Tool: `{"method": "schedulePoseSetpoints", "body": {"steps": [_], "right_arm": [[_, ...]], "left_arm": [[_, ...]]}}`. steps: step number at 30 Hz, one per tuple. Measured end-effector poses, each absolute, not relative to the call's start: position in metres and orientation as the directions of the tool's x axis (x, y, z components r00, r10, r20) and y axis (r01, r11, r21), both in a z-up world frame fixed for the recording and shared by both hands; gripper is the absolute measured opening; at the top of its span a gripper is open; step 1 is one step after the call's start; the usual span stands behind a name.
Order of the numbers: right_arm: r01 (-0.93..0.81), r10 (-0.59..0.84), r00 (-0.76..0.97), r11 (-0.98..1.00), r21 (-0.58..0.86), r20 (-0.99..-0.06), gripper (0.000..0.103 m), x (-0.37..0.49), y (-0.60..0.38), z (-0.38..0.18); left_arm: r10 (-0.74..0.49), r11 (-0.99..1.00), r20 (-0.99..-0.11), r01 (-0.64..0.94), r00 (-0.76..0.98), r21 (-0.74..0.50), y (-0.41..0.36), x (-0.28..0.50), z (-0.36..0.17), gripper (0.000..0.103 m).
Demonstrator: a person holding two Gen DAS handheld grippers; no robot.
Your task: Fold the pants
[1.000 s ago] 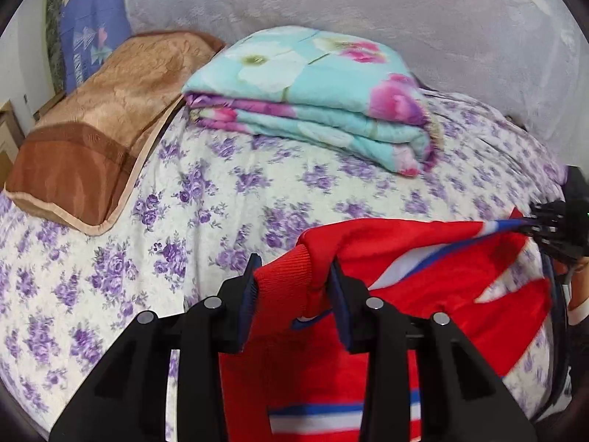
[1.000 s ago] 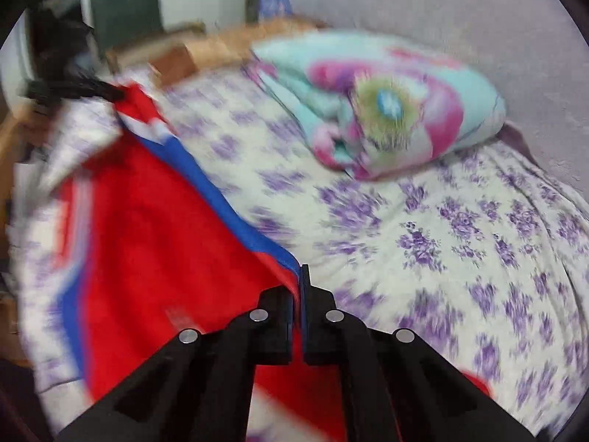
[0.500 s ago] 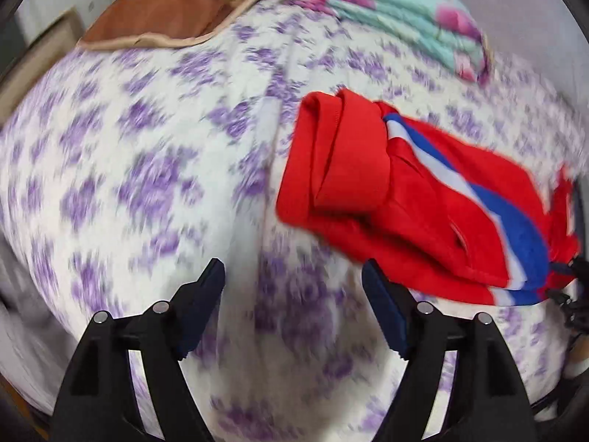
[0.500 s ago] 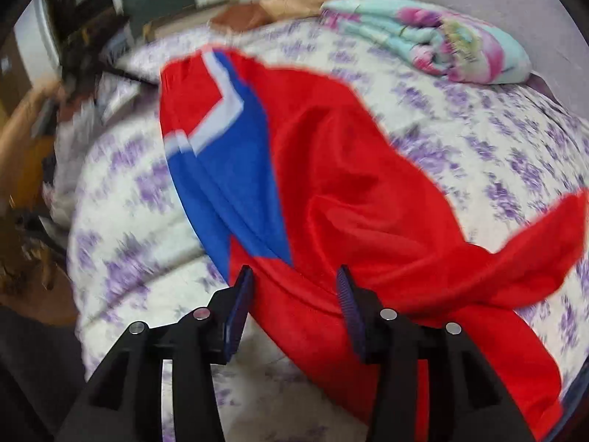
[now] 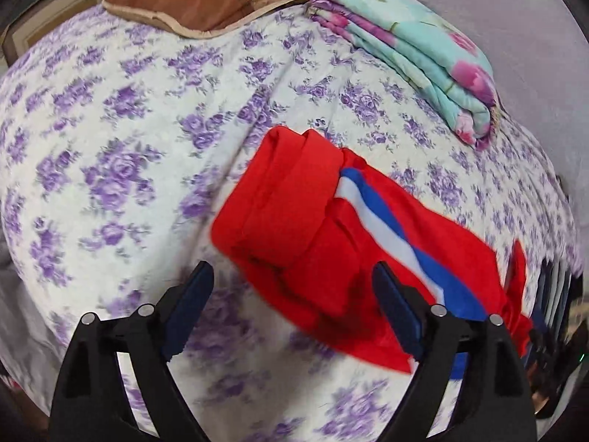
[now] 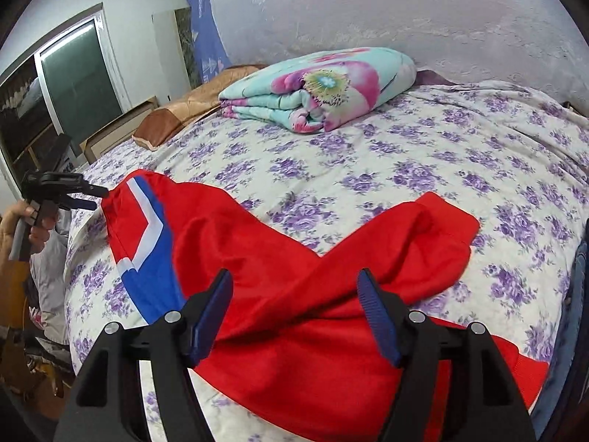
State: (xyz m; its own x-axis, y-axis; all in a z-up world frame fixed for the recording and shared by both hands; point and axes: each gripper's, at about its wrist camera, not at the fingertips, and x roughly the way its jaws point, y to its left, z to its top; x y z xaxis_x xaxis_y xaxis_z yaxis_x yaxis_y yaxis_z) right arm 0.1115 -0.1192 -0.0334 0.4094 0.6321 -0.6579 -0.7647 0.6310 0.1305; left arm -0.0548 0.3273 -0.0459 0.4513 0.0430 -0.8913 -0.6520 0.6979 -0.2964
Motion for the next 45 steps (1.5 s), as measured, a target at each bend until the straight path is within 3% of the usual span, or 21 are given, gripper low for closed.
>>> {"method": "schedulePoseSetpoints", "body": {"steps": [3, 5, 8, 11, 14, 15, 17, 18, 21, 22, 25, 28, 30, 31, 33, 37, 40, 42, 43, 44, 45], "right_arm": [[-0.761, 0.645, 0.428, 0.635, 0.131, -0.633, 0.074, 0.116, -0.127, -0.031], [-0.755, 0.659, 0.424, 0.636, 0.160, -0.622, 0.075, 0.120, -0.134, -0.029], [-0.744, 0.662, 0.428, 0.645, 0.176, -0.616, 0.075, 0.125, -0.139, -0.030], [-0.734, 0.653, 0.434, 0.656, 0.177, -0.620, 0.075, 0.127, -0.140, -0.032], [-0.738, 0.662, 0.437, 0.651, 0.178, -0.610, 0.075, 0.123, -0.143, -0.029], [-0.747, 0.669, 0.434, 0.642, 0.175, -0.603, 0.075, 0.121, -0.143, -0.027], [-0.752, 0.676, 0.431, 0.635, 0.176, -0.598, 0.082, 0.121, -0.142, -0.028], [-0.747, 0.671, 0.431, 0.640, 0.178, -0.603, 0.083, 0.122, -0.140, -0.029], [-0.731, 0.632, 0.418, 0.661, 0.172, -0.652, 0.083, 0.127, -0.131, -0.040], [-0.719, 0.608, 0.429, 0.678, 0.156, -0.668, 0.083, 0.128, -0.129, -0.043], [-0.678, 0.565, 0.479, 0.724, 0.125, -0.672, 0.083, 0.131, -0.137, -0.038], [-0.583, 0.508, 0.536, 0.800, 0.139, -0.675, 0.083, 0.148, -0.154, -0.027], [-0.496, 0.439, 0.562, 0.857, 0.139, -0.701, 0.083, 0.167, -0.157, -0.025], [-0.465, 0.418, 0.565, 0.873, 0.144, -0.712, 0.083, 0.176, -0.156, -0.024], [-0.434, 0.402, 0.543, 0.886, 0.164, -0.737, 0.083, 0.194, -0.146, -0.025], [-0.436, 0.349, 0.483, 0.891, 0.126, -0.803, 0.083, 0.222, -0.094, -0.032], [-0.447, 0.205, 0.474, 0.894, -0.033, -0.856, 0.082, 0.234, -0.050, -0.053], [-0.422, 0.084, 0.472, 0.895, -0.141, -0.878, 0.074, 0.241, -0.042, -0.073], [-0.426, 0.063, 0.466, 0.890, -0.161, -0.882, 0.061, 0.241, -0.046, -0.080], [-0.437, 0.061, 0.472, 0.883, -0.174, -0.879, 0.041, 0.240, -0.054, -0.082], [-0.444, 0.070, 0.481, 0.879, -0.174, -0.874, 0.031, 0.238, -0.060, -0.081]], "left_arm": [[0.035, 0.691, -0.888, -0.653, 0.459, -0.310, 0.324, -0.051, -0.046, 0.076], [0.026, 0.692, -0.891, -0.651, 0.453, -0.311, 0.322, -0.048, -0.048, 0.067], [-0.025, 0.674, -0.891, -0.650, 0.454, -0.350, 0.324, -0.041, -0.056, 0.047], [-0.027, 0.630, -0.868, -0.666, 0.496, -0.400, 0.334, -0.035, -0.060, 0.016], [0.077, 0.597, -0.867, -0.719, 0.493, -0.356, 0.332, -0.048, -0.047, 0.013], [0.170, 0.643, -0.886, -0.730, 0.431, -0.232, 0.320, -0.051, -0.036, 0.013], [0.264, 0.695, -0.890, -0.713, 0.372, -0.092, 0.305, -0.056, -0.024, 0.016], [0.291, 0.707, -0.894, -0.706, 0.342, -0.040, 0.301, -0.058, -0.023, 0.025], [0.322, 0.673, -0.912, -0.739, 0.255, 0.031, 0.314, -0.061, -0.046, 0.071], [0.294, 0.673, -0.928, -0.739, 0.229, 0.031, 0.321, -0.058, -0.062, 0.077], [0.252, 0.666, -0.944, -0.746, 0.212, 0.010, 0.330, -0.058, -0.076, 0.077], [0.421, 0.682, -0.884, -0.714, 0.205, 0.160, 0.315, -0.054, -0.049, 0.081], [0.482, 0.684, -0.830, -0.712, 0.281, 0.157, 0.300, -0.056, -0.025, 0.083], [0.482, 0.700, -0.811, -0.702, 0.331, 0.129, 0.292, -0.055, -0.016, 0.089], [0.433, 0.755, -0.783, -0.654, 0.445, 0.046, 0.272, -0.051, -0.005, 0.096], [0.292, 0.831, -0.793, -0.552, 0.535, -0.067, 0.237, -0.029, -0.022, 0.096], [0.266, 0.835, -0.818, -0.546, 0.511, -0.070, 0.229, -0.015, -0.047, 0.096], [0.212, 0.816, -0.854, -0.566, 0.476, -0.113, 0.236, -0.010, -0.071, 0.096], [0.188, 0.809, -0.866, -0.573, 0.463, -0.130, 0.238, -0.011, -0.081, 0.097], [0.185, 0.819, -0.866, -0.560, 0.464, -0.124, 0.237, -0.011, -0.090, 0.098], [0.205, 0.839, -0.858, -0.537, 0.470, -0.093, 0.234, -0.010, -0.092, 0.098]]}}
